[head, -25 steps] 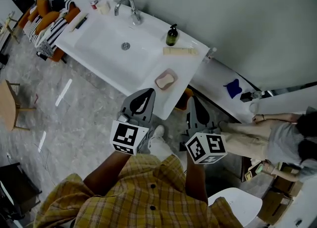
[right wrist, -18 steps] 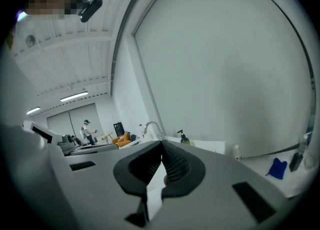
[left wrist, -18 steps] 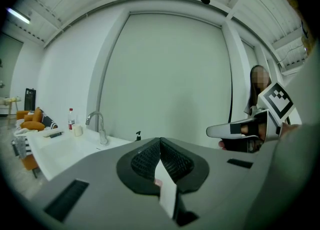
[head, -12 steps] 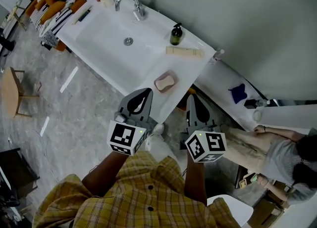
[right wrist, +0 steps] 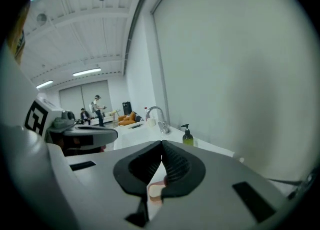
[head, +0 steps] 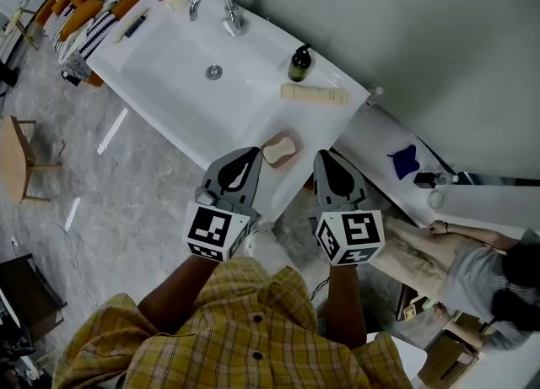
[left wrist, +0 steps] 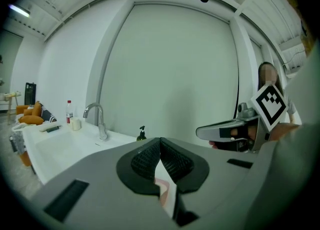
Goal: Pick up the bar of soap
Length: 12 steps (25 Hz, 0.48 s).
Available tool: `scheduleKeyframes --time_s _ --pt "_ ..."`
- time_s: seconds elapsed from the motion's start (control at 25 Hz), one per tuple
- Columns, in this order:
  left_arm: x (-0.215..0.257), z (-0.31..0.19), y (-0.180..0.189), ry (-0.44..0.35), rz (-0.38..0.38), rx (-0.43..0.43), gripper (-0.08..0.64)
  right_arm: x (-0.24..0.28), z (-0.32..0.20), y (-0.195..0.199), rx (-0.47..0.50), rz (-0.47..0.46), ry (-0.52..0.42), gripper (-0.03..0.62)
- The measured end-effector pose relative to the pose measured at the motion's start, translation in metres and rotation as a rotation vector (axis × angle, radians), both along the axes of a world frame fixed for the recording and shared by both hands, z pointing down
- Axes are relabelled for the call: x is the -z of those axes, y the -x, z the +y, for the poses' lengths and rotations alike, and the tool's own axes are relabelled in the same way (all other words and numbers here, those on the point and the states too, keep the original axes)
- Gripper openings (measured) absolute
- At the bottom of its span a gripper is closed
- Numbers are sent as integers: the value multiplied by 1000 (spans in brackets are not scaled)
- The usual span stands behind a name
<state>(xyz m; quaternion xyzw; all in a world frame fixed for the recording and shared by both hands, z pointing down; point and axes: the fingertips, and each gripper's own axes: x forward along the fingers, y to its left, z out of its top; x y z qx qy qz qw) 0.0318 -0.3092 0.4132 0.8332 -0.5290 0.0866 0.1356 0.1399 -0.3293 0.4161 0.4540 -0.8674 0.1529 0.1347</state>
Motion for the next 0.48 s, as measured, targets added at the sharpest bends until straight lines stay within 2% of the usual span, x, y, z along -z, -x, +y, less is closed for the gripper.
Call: scheduleKeyframes --time_s 0.28,0.48 --pt "-20 -28 24 43 17 7 12 -54 -20 40 311 279 20 20" --pt "-33 -46 35 68 32 -1 12 -82 -32 66 430 359 63 20"
